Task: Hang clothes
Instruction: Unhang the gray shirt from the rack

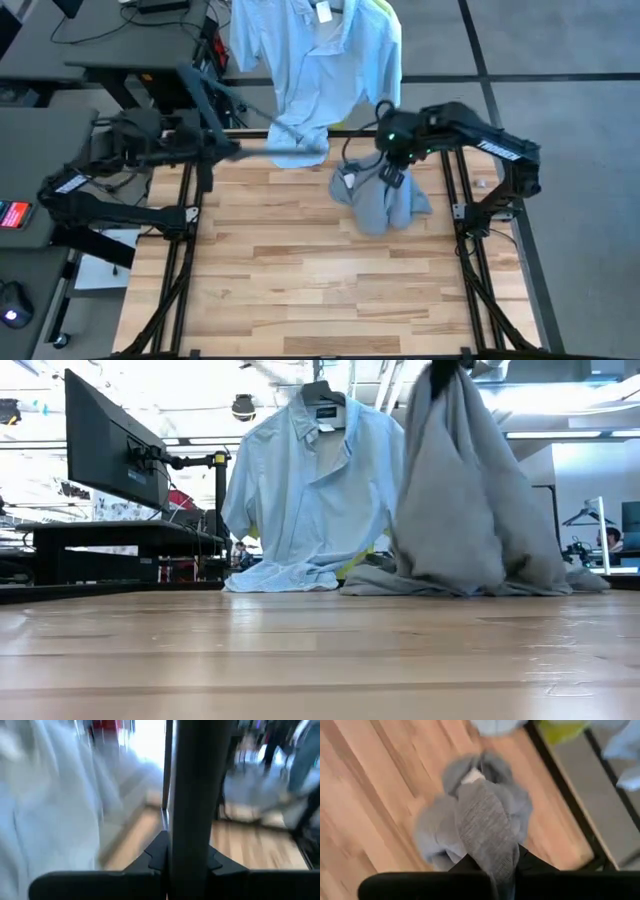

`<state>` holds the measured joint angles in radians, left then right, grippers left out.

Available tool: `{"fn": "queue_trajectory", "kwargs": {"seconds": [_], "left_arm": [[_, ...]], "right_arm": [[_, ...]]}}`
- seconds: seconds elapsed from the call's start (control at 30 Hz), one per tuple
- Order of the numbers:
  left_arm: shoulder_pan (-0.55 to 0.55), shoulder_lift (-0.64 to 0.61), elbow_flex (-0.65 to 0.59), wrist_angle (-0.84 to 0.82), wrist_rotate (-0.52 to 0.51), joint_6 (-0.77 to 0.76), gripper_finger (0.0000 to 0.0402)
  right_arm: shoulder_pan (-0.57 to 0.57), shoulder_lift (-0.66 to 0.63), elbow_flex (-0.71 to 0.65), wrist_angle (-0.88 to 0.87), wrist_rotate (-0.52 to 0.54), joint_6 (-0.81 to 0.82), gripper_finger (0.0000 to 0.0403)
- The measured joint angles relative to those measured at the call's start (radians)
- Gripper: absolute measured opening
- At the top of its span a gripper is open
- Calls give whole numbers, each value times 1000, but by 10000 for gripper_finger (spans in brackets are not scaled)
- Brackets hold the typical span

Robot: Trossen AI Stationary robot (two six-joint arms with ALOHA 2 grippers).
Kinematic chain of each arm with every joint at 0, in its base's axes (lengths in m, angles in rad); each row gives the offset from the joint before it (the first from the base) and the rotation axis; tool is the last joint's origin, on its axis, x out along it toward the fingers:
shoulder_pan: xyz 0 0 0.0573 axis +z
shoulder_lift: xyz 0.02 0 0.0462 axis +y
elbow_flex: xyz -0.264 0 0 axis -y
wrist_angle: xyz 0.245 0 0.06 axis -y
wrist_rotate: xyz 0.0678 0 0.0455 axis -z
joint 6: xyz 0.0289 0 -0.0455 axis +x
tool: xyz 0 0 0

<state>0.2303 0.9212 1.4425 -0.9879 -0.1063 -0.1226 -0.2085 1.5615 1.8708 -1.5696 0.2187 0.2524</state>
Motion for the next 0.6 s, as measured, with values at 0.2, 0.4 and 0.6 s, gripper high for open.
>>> {"fn": "queue_trajectory", "kwargs": {"seconds": [0.2, 0.4, 0.6], "left_arm": [[-16, 97, -118, -347, 351, -164, 22], [-7, 75, -427, -108, 622, -281, 22], [58, 50, -602, -65, 596, -414, 45]], "right_arm": [[-5, -54, -158, 92, -79, 4, 0], [-12, -54, -220, 190, -131, -57, 0], [3, -54, -266, 243, -224, -98, 0]]}}
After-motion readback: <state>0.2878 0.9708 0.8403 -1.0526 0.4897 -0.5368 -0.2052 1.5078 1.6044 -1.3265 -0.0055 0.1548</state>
